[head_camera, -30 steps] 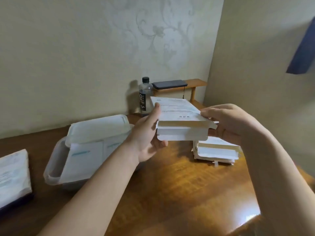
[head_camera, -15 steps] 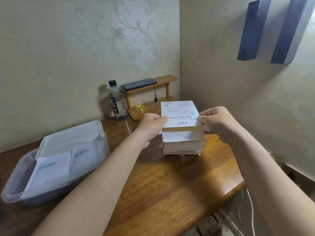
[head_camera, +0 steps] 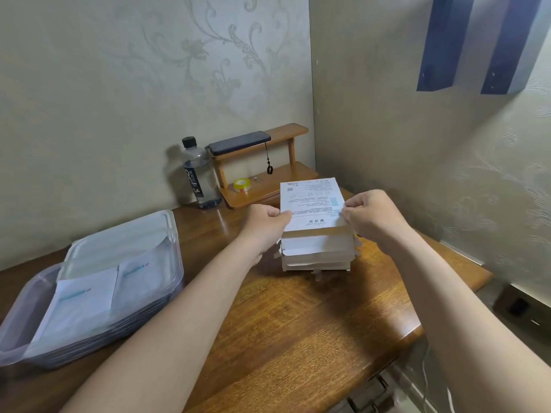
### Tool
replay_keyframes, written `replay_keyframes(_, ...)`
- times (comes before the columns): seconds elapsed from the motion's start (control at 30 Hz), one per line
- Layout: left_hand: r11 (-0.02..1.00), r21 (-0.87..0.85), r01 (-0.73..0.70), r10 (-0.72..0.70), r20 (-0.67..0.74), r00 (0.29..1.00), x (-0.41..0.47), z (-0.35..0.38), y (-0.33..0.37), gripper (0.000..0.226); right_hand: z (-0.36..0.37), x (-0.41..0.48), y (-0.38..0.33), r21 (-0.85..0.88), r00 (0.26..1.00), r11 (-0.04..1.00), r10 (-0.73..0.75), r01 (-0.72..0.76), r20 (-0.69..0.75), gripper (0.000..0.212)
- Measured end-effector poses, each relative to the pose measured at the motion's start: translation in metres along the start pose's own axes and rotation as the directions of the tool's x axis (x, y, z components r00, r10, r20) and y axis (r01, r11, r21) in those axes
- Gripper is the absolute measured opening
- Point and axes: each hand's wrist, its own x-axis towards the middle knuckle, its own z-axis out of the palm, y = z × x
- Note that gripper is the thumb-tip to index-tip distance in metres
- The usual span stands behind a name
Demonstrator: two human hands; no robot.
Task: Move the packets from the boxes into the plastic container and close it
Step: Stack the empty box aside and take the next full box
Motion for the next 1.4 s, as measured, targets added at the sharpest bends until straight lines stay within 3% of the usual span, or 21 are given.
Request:
replay_keyframes(0.23, 1.000, 0.007, -0.020, 0.020, -0.003, 1.000, 0.002, 0.002, -0.002, 0.016, 0.002, -0.002, 0.000, -0.046, 0.999, 0.998, 0.039, -0.039, -0.014, 0.023)
replay_keyframes(0.37, 1.000, 0.009, -0.004, 0.004, -0.024, 1.000, 0.001, 0.002, -0.001, 0.034, 0.002, -0.002, -0.001, -0.054, 0.998, 0.997, 0.063, -0.063, -0.007, 0.022)
replay_keyframes(0.57, 1.000, 0.009, 0.009, -0.009, -0.004, 1.000, -0.001, -0.001, 0.003, 0.036, -0.002, -0.004, -0.006, -0.077, 0.996, 0.993, 0.083, -0.084, -0.010, 0.022)
replay_keyframes(0.63, 1.000, 0.012, 0.005, -0.005, -0.010, 1.000, -0.002, -0.004, 0.006, 0.045, -0.007, -0.007, -0.012, -0.098, 0.997, 0.993, 0.059, -0.064, -0.045, 0.025)
replay_keyframes(0.83, 1.000, 0.000, -0.029, 0.029, -0.096, 0.995, -0.024, -0.033, 0.021, 0.033, -0.012, -0.021, -0.045, -0.138, 0.990, 0.987, -0.093, 0.078, -0.105, 0.024)
replay_keyframes(0.93, 0.996, -0.020, -0.084, 0.080, -0.160, 0.984, -0.043, -0.063, 0.019, 0.030, 0.007, -0.042, -0.081, -0.038, 0.982, 0.982, -0.186, 0.186, -0.001, 0.016)
replay_keyframes(1.03, 0.995, -0.033, -0.092, 0.082, -0.219, 0.972, -0.066, -0.102, 0.008, 0.040, 0.041, -0.068, -0.120, 0.098, 0.954, 0.961, -0.271, 0.259, 0.130, 0.014)
replay_keyframes(1.17, 0.997, -0.018, -0.068, 0.060, -0.299, 0.952, -0.099, -0.163, -0.020, 0.033, 0.097, -0.102, -0.164, 0.138, 0.877, 0.931, -0.364, 0.337, 0.314, 0.014)
replay_keyframes(1.3, 0.999, -0.033, -0.009, -0.007, -0.447, 0.895, -0.136, -0.230, -0.056, 0.015, 0.164, -0.138, -0.204, 0.228, 0.817, 0.917, -0.397, 0.328, 0.419, 0.016)
replay_keyframes(1.4, 0.994, -0.095, 0.044, -0.089, -0.542, 0.836, -0.167, -0.277, -0.086, 0.018, 0.215, -0.167, -0.227, 0.258, 0.761, 0.917, -0.396, 0.303, 0.514, 0.017)
